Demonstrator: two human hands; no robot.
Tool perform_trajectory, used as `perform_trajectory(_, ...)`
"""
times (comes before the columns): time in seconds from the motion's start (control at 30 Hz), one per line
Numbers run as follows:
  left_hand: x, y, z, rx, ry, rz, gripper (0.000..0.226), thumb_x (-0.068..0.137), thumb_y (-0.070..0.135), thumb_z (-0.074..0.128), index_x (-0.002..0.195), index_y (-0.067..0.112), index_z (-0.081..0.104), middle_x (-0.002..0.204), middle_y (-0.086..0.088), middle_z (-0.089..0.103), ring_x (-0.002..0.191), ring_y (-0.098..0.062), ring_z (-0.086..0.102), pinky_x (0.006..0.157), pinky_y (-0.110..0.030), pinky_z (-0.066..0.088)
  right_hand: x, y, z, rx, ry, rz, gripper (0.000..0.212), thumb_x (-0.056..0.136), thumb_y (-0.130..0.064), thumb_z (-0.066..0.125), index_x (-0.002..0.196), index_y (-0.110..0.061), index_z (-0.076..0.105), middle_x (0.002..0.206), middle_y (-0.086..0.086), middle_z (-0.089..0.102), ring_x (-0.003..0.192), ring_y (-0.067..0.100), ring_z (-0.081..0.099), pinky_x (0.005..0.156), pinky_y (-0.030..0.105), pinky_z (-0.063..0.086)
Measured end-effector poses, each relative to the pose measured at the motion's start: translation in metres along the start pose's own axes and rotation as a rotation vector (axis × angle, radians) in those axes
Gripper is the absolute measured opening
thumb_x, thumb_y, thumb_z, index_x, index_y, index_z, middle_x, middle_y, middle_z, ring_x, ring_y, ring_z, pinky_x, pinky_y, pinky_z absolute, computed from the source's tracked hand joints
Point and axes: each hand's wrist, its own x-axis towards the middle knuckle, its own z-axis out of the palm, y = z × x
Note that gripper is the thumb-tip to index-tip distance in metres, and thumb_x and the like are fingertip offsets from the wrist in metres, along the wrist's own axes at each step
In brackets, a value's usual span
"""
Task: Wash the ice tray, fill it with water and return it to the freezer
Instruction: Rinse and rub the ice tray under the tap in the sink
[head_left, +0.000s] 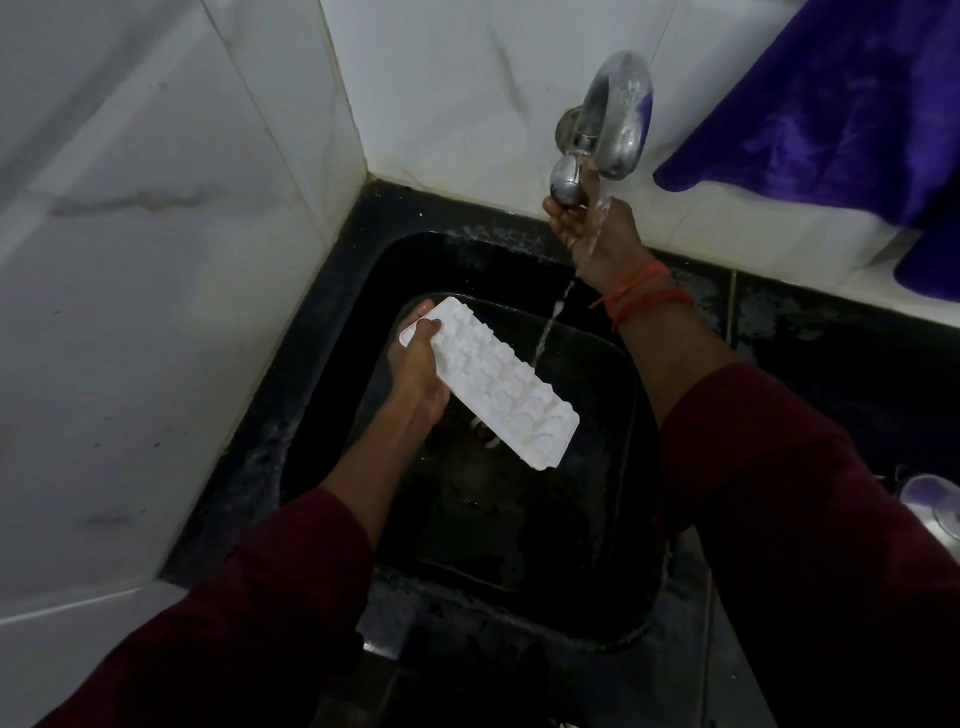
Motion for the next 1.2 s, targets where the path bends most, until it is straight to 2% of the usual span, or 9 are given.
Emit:
perform_trajectory(0.13,-0.001,-0.001,0.001,-0.031,-0.012,0.005,0.021,0.091,0.007,0.061,0.106,0.02,0.069,0.117,-0.012,0.071,0.108,-0.031,0.069,0.096,-0.05,0.055,0.002,0.001,-0.005,0.057,-0.006,0.065,0.03,0.1,-0.037,0.057,0.098,-0.008,0.065,0.089,0.007,0.071,0.08,0.014,0.069,0.071,0.023,0.055)
perform_trajectory(0.27,-0.007,-0.001,0.004,-0.037,-0.029,0.007,0.023,0.091,0.006,0.061,0.109,0.019,0.069,0.117,-0.013,0.071,0.11,-0.032,0.069,0.096,-0.05,0.055,-0.01,0.018,-0.024,-0.053,-0.066,0.166,0.053,0.103,-0.052,0.04,0.12,-0.008,0.064,0.101,0.009,0.072,0.085,0.014,0.071,0.071,0.025,0.057)
perform_trajectory(0.43,-0.012,-0.001,0.004,-0.023,-0.033,-0.012,0.023,0.088,0.008,0.067,0.107,0.02,0.07,0.112,-0.01,0.074,0.109,-0.032,0.07,0.095,-0.049,0.056,-0.042,0.066,-0.072,-0.719,-0.125,0.23,0.034,0.1,-0.049,0.051,0.094,-0.019,0.067,0.089,0.002,0.07,0.073,0.012,0.063,0.064,0.021,0.05)
perform_trajectory(0.57,-0.019,0.004,-0.002,-0.022,-0.139,-0.024,0.026,0.094,0.014,0.061,0.076,0.023,0.078,0.086,-0.006,0.074,0.087,-0.028,0.069,0.081,-0.041,0.055,-0.075,0.1,-0.123,-1.016,-0.1,0.27,0.055,0.094,-0.065,0.049,0.1,-0.016,0.073,0.109,0.011,0.073,0.101,0.027,0.069,0.097,0.043,0.053)
perform_trajectory(0.67,-0.025,0.008,-0.007,-0.038,-0.193,-0.034,0.013,0.09,0.022,0.064,0.087,0.018,0.076,0.096,-0.011,0.072,0.091,-0.031,0.069,0.085,-0.045,0.054,-0.114,0.105,-0.136,-0.878,0.016,0.384,0.061,0.094,-0.07,0.042,0.107,-0.017,0.068,0.103,0.005,0.072,0.091,0.024,0.07,0.08,0.038,0.058)
perform_trajectory(0.83,-0.032,0.006,-0.008,-0.076,-0.231,-0.114,0.039,0.095,0.023,0.055,0.132,0.014,0.058,0.124,-0.01,0.065,0.108,-0.027,0.066,0.089,-0.043,0.058,-0.16,0.113,-0.144,-0.48,0.054,0.414,0.048,0.101,-0.049,0.049,0.112,-0.006,0.066,0.093,0.011,0.071,0.071,0.021,0.068,0.065,0.033,0.055)
perform_trajectory(0.97,-0.041,0.0,-0.019,-0.034,-0.259,-0.107,0.02,0.092,0.027,0.065,0.104,0.015,0.076,0.127,-0.015,0.067,0.116,-0.035,0.065,0.103,-0.055,0.048,-0.177,0.117,-0.145,-0.346,0.14,0.369,0.046,0.096,-0.047,0.059,0.113,-0.006,0.07,0.105,0.013,0.074,0.092,0.029,0.071,0.078,0.039,0.057)
perform_trajectory(1.1,-0.039,-0.002,-0.033,0.153,-0.404,-0.061,0.049,0.094,0.032,0.065,0.134,0.004,0.058,0.128,-0.017,0.065,0.115,-0.037,0.065,0.093,-0.05,0.055,-0.192,0.108,-0.147,-0.292,0.175,0.23,0.031,0.099,-0.036,0.059,0.11,-0.008,0.068,0.114,0.015,0.072,0.097,0.03,0.071,0.076,0.041,0.06)
perform_trajectory(1.2,-0.041,-0.003,-0.042,0.341,-0.422,-0.073,0.05,0.094,0.047,0.061,0.124,0.008,0.066,0.119,-0.013,0.07,0.109,-0.033,0.068,0.091,-0.047,0.056,-0.206,0.098,-0.153,-0.308,0.133,0.108,0.022,0.102,-0.028,0.056,0.114,-0.013,0.064,0.112,0.013,0.072,0.09,0.022,0.073,0.066,0.035,0.062)
